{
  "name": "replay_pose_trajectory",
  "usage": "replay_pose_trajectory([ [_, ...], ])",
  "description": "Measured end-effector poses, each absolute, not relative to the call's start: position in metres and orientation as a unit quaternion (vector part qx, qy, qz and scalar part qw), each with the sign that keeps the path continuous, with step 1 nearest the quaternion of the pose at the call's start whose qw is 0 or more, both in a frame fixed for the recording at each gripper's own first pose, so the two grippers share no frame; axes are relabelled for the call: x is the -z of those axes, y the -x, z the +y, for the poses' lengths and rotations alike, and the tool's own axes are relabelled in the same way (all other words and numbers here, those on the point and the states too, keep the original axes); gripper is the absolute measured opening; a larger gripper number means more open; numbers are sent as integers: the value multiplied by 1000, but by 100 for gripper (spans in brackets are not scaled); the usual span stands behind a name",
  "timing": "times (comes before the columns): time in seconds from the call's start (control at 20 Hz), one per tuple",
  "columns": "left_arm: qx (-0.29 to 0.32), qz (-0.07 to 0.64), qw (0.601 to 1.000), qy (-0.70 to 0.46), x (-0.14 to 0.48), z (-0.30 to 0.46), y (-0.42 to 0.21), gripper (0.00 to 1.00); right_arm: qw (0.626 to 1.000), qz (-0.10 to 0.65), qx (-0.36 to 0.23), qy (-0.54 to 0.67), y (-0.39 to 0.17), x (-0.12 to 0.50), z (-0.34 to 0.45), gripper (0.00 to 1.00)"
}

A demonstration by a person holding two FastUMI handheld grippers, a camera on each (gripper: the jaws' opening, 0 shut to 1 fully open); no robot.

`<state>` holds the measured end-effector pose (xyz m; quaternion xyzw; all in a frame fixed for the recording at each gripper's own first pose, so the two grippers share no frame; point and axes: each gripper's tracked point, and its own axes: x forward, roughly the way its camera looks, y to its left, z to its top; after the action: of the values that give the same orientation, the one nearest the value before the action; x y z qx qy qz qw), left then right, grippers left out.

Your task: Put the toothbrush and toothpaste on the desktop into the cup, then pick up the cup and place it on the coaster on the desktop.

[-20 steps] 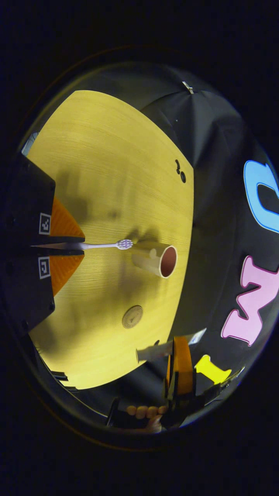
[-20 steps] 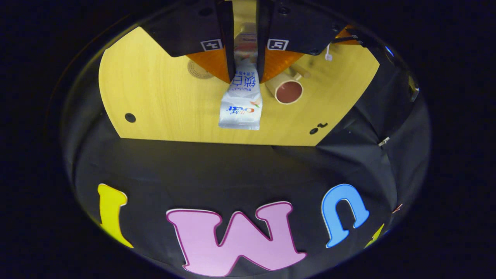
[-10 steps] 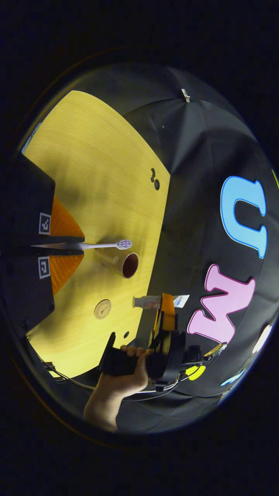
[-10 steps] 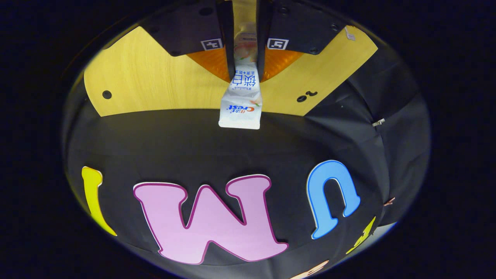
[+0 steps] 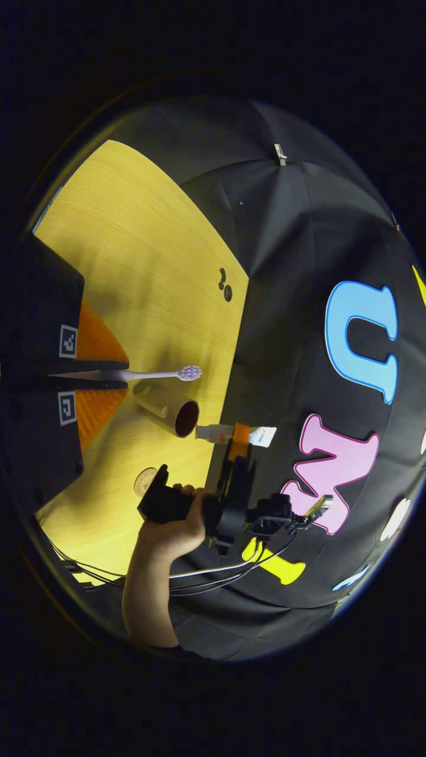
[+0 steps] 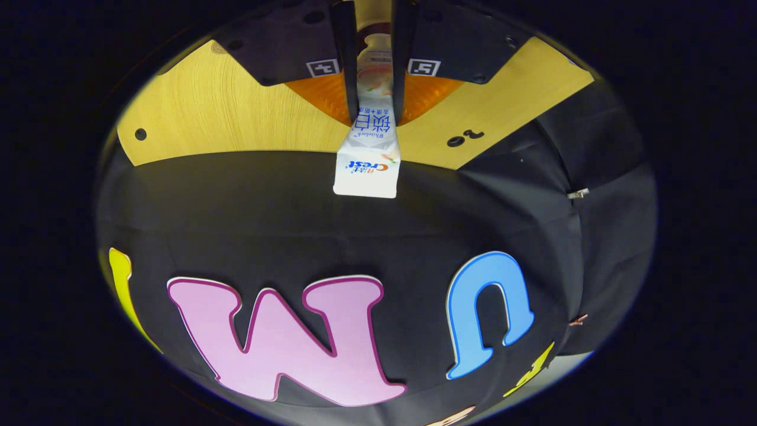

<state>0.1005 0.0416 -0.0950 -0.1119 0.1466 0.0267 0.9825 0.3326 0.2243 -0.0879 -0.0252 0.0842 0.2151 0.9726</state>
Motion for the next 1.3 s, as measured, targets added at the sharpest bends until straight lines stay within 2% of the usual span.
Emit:
replay_pose_trajectory([
  [0.5, -12, 138, 983, 122, 107, 26, -99, 6, 968, 102, -226, 33, -329, 136, 218, 29],
  [0.7, -7, 142, 982, 125, 108, 20, -98, 6, 961, 123, -246, 38, -318, 152, 227, 37],
  [0.75, -5, 143, 982, 122, 108, 19, -98, 6, 960, 124, -248, 39, -315, 152, 227, 48],
  [0.8, -4, 144, 983, 119, 107, 19, -99, 6, 960, 121, -250, 38, -313, 148, 227, 63],
  [0.9, 0, 139, 984, 113, 101, 18, -103, 6, 958, 121, -260, 23, -304, 140, 224, 71],
  [1.0, 9, 130, 985, 114, 92, 13, -110, 6, 958, 123, -258, 14, -298, 133, 214, 91],
  [1.05, 13, 125, 986, 114, 88, 11, -115, 6, 959, 121, -256, 11, -294, 127, 207, 96],
  [1.3, 41, 85, 988, 122, 57, -4, -152, 6, 965, 118, -233, -10, -274, 106, 158, 98],
])
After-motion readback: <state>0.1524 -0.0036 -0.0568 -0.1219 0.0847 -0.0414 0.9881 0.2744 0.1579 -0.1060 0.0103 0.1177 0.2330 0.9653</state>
